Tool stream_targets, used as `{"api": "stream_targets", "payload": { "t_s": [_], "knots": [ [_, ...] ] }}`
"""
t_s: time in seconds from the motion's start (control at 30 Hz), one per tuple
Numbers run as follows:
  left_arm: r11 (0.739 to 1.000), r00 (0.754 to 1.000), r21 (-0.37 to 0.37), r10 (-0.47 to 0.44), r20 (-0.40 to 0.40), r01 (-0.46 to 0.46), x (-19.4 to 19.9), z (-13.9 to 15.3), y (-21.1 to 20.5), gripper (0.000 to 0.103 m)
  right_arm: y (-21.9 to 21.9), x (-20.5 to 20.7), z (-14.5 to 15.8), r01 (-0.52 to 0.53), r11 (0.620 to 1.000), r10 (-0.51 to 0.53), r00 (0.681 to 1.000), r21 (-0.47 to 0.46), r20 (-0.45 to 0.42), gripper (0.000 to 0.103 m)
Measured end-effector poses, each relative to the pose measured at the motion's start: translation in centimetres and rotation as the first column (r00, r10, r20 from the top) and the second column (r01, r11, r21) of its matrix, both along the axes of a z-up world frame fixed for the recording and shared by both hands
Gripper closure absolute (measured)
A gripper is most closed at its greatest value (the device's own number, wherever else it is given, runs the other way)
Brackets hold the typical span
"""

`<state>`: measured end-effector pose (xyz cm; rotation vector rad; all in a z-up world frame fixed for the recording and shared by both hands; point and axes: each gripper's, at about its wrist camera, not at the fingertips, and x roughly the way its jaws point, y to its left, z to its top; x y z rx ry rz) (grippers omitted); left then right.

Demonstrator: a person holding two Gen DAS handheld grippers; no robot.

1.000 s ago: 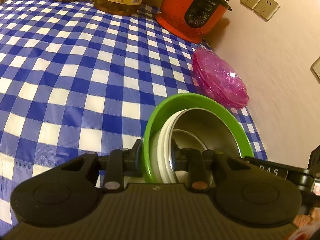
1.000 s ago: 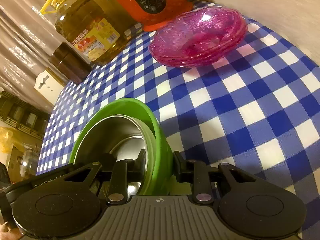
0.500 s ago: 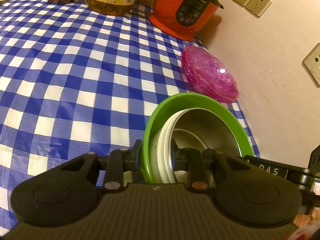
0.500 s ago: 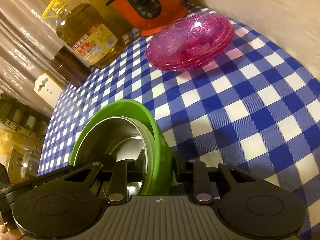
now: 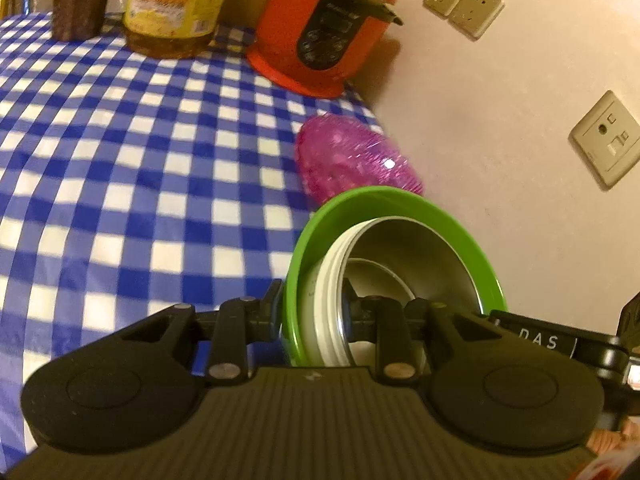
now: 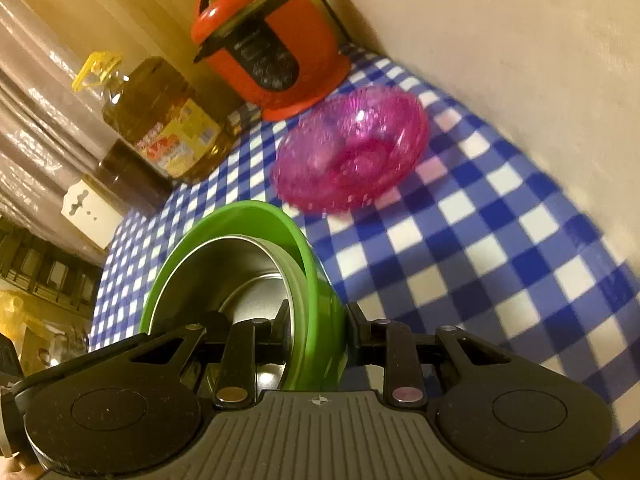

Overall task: Organize plates and bowls
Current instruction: 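Lift the green bowl stack with both grippers and carry it toward the pink plates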

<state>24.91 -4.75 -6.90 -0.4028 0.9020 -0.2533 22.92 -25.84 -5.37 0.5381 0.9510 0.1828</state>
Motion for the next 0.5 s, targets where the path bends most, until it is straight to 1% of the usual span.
{"api": "stream_targets", "payload": {
  "t_s": [0.13, 0.17, 0.2, 0.5],
  "knots": [
    [1.000, 1.000, 0.000, -0.017, 0.006, 0.017, 2.1, 1.2, -1.1, 0.079, -1.1, 1.3, 1.4, 0.020, 1.000, -0.020, 1.000, -0.005, 0.004, 0.076],
    [0.999, 1.000, -0.030, -0.015, 0.006, 0.015, 2.8, 1.5, -1.3, 0.079, -1.4, 1.7, 1.7, 0.025, 1.000, -0.025, 1.000, -0.007, 0.006, 0.076],
    [0.999, 1.000, -0.033, -0.018, 0.007, 0.019, 3.4, 1.7, -1.5, 0.079, -1.7, 2.0, 2.0, 0.030, 1.000, -0.030, 1.000, -0.008, 0.007, 0.076],
    [0.998, 0.999, -0.042, -0.048, 0.016, 0.049, 8.1, 3.1, -3.1, 0.079, -3.6, 5.9, 3.7, 0.055, 0.998, -0.055, 0.998, -0.024, 0.034, 0.076]
  ]
}}
